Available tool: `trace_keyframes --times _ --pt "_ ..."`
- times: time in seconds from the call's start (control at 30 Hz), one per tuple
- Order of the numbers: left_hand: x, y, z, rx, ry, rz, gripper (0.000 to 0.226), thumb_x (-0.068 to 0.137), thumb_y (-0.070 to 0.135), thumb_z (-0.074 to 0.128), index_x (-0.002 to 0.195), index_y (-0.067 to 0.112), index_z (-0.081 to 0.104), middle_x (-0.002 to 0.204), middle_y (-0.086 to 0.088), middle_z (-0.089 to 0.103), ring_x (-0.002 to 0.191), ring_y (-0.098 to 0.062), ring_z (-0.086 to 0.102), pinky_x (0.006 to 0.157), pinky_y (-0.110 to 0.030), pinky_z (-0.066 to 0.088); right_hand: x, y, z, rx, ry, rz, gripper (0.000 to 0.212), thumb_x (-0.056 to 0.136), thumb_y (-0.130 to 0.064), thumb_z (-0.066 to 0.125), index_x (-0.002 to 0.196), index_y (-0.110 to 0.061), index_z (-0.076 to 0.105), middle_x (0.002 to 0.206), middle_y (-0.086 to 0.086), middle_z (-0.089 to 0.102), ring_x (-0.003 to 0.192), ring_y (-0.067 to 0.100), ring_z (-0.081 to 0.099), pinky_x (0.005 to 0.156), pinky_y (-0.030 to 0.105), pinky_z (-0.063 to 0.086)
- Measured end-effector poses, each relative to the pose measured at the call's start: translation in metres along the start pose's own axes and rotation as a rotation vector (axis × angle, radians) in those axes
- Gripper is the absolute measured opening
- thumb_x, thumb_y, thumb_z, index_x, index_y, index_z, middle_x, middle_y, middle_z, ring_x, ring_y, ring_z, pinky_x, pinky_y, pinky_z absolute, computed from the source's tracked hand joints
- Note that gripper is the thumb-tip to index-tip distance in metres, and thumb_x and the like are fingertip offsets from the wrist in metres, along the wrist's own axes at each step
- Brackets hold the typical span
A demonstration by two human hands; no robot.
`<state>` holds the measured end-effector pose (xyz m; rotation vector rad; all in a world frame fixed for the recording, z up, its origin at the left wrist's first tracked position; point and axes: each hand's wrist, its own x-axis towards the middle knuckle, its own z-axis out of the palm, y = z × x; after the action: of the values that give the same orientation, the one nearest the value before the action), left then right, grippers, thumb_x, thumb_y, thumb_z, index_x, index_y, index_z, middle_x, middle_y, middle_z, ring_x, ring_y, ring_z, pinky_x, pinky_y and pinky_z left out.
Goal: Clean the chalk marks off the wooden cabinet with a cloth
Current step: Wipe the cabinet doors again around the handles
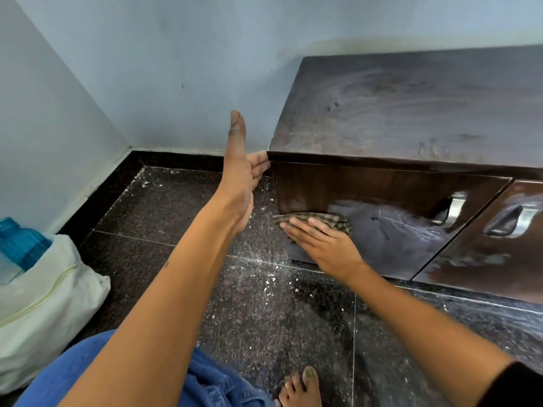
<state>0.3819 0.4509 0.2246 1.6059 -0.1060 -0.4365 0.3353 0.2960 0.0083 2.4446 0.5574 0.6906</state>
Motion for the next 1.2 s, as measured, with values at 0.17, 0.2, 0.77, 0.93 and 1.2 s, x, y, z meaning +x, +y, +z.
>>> trace_keyframes --times 0.17,0.2,0.77,0.93,1.2 --pt "0.003 -0.014 0.003 -0.062 0.020 0.083 0.081 0.092 0.067 0.012 0.149 0.011 0.027 0.143 -0.012 0.046 0.129 -0.017 0.047 0.097 -0.017 0.029 0.001 0.021 -0.028 -0.013 0.266 0.377 0.049 0.099 -0.012 0.033 0.147 -0.019 0.027 0.158 -0.002 0.014 0.146 0.019 -0.003 0.118 0.041 -0.003" --pt "0.003 -0.017 0.003 -0.056 0.033 0.108 0.081 0.092 0.068 0.014 0.147 0.011 0.032 0.138 -0.010 0.052 0.125 -0.015 0.051 0.097 -0.016 0.032 0.014 0.027 -0.038 0.020 0.339 0.434 0.045 0.101 -0.013 0.032 0.145 -0.020 0.032 0.157 -0.004 0.019 0.146 0.018 -0.001 0.118 0.041 0.000" --pt "-0.002 -0.024 0.016 -0.033 0.109 0.157 0.078 0.096 0.061 0.013 0.139 0.005 0.045 0.140 -0.008 0.050 0.127 -0.016 0.048 0.112 -0.029 0.030 0.007 0.009 -0.029 -0.001 0.213 0.445 0.046 0.102 -0.011 0.021 0.148 -0.020 0.025 0.158 -0.004 0.013 0.146 0.018 -0.004 0.119 0.039 -0.003" --pt "-0.008 -0.021 0.023 -0.064 0.169 0.156 0.089 0.087 0.071 0.020 0.141 0.005 0.042 0.141 -0.010 0.049 0.128 -0.018 0.048 0.115 -0.036 0.029 0.016 -0.001 -0.015 -0.016 0.055 0.202 0.058 0.095 -0.011 0.030 0.150 -0.013 0.010 0.155 -0.003 0.001 0.145 0.016 0.005 0.117 0.039 -0.008" --pt "-0.020 -0.025 0.034 -0.052 0.092 0.141 0.109 0.071 0.086 0.036 0.148 0.010 0.026 0.152 -0.006 0.034 0.140 -0.016 0.031 0.116 -0.033 0.026 -0.013 -0.012 -0.011 -0.083 -0.322 0.026 0.070 0.095 -0.014 0.026 0.144 -0.009 -0.024 0.151 0.001 -0.028 0.140 0.017 -0.023 0.109 0.044 -0.027"
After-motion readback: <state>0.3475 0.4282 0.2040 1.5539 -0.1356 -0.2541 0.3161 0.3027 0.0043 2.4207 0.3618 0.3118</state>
